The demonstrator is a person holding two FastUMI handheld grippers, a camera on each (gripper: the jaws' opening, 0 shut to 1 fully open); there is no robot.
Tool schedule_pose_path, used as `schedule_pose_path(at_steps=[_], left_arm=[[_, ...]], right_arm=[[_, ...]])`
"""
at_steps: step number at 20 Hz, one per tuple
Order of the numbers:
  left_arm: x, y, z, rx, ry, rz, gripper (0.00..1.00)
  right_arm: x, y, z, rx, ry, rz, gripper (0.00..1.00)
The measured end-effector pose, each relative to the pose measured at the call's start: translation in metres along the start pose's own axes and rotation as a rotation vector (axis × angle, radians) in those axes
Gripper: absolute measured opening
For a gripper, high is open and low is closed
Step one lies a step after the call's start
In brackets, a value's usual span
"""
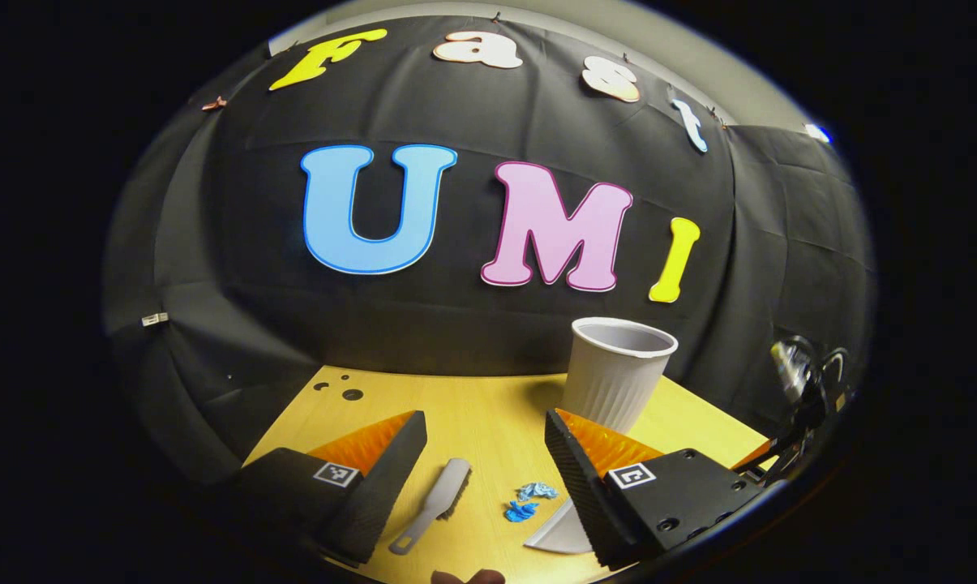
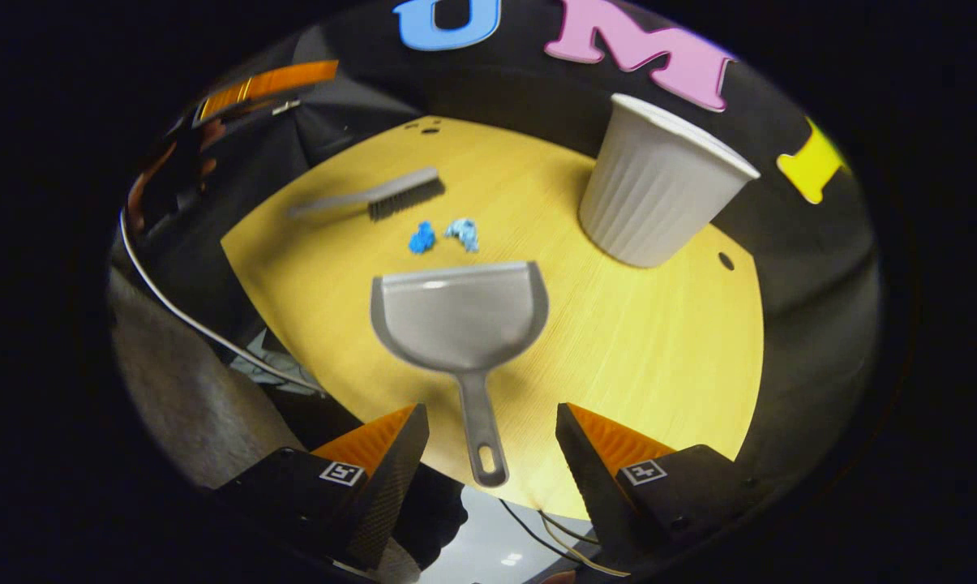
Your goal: Pick up the small broom and dustpan from the desktop, sweep the trash into the dustpan with the broom, and then empty the trash into the garbage bin.
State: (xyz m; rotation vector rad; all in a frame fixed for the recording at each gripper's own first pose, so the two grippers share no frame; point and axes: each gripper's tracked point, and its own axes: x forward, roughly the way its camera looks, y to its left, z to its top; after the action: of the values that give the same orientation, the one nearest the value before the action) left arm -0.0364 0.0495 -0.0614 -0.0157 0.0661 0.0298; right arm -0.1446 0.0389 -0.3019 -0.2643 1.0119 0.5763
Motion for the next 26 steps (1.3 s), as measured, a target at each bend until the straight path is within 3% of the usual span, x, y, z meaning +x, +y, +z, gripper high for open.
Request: schedule_pose_path(at_steps=[3,6,13,18,20,21,23,25,26], left_arm=[[0.000,0.005,-0.003,-0.007,0.006,0.025,0.96],[0.000,0.011,-0.006,0.000,0.011,0.047,0.96],[-0.004,0.025,-0.012,-0.003,0.023,0.089,0.96],[0.000,0.032,-0.019,0.003,0.037,0.096,0.96],[0.002,0.034,-0.021,0.001,0.045,0.095,0.96],[0.004,0.035,-0.024,0.002,0.053,0.093,0.96],[0.007,0.039,-0.030,0.009,0.072,0.091,0.96],[0.011,0.042,-0.038,0.020,0.100,0.080,0.96],[0.013,0.043,-0.045,0.025,0.121,0.068,0.96]], right_arm=[[0.043,0.002,-0.021,-0.048,0.133,0.021,0.98],[0.077,0.006,-0.023,-0.064,0.193,0.048,0.98],[0.109,0.018,-0.016,-0.032,0.252,0.102,0.98],[0.117,0.016,-0.004,-0.009,0.262,0.092,0.94],[0.117,0.017,-0.004,-0.012,0.282,0.092,0.88],[0.116,0.018,-0.003,-0.019,0.290,0.094,0.79],[0.115,0.020,-0.002,-0.041,0.297,0.099,0.46],[0.117,0.022,-0.002,-0.063,0.297,0.096,0.46],[0.115,0.023,-0.002,-0.067,0.304,0.092,0.41]])
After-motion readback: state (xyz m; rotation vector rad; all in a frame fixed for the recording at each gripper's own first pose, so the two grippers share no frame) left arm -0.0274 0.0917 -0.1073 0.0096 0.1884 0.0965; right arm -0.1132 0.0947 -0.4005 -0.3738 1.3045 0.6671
